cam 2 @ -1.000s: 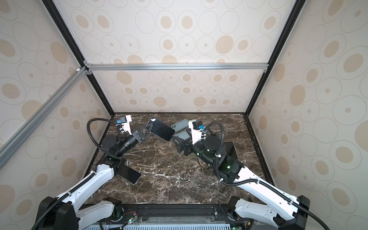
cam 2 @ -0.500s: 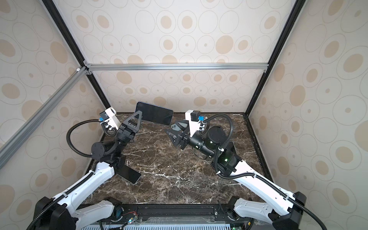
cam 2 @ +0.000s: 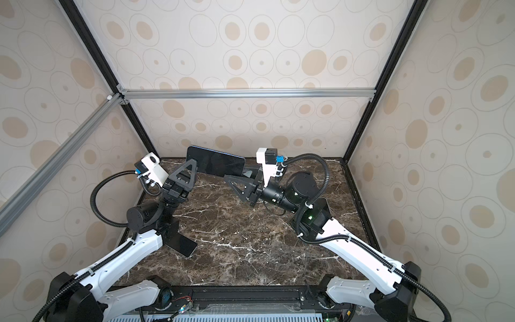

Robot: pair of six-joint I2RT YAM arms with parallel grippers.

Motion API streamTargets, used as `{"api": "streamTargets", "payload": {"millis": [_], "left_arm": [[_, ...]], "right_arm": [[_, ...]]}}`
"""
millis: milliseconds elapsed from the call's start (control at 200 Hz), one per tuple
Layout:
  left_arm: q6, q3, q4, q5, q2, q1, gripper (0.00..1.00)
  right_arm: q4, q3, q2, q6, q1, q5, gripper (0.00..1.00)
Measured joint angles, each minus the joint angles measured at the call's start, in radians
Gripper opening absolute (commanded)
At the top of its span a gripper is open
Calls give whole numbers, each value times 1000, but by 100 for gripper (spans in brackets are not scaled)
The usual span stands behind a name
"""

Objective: Put the phone into the phone case

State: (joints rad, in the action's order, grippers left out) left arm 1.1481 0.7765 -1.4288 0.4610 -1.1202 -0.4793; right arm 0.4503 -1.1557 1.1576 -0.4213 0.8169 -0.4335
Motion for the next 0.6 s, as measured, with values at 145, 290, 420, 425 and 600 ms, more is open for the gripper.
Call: {"api": "streamTargets", "payload": {"millis": [145,290,420,425,600], "left_arm": [[8,0,-27,1,0,-6,0],[19,0,-42,3,0,-9,0],[27,0,-53,4,0,-12,0],[27,0,-53,4,0,-12,0],[35,0,-58,6,0,-16,0]], "right_arm": [[27,0,0,-17,0,-27,40],[52,-3,3,-34,0,-57,39],[72,-10,11,-50,-1,-76,35],[72,-10,11,-50,-1,-76,35],[77,-11,15,-64,-5,-86,22]]}}
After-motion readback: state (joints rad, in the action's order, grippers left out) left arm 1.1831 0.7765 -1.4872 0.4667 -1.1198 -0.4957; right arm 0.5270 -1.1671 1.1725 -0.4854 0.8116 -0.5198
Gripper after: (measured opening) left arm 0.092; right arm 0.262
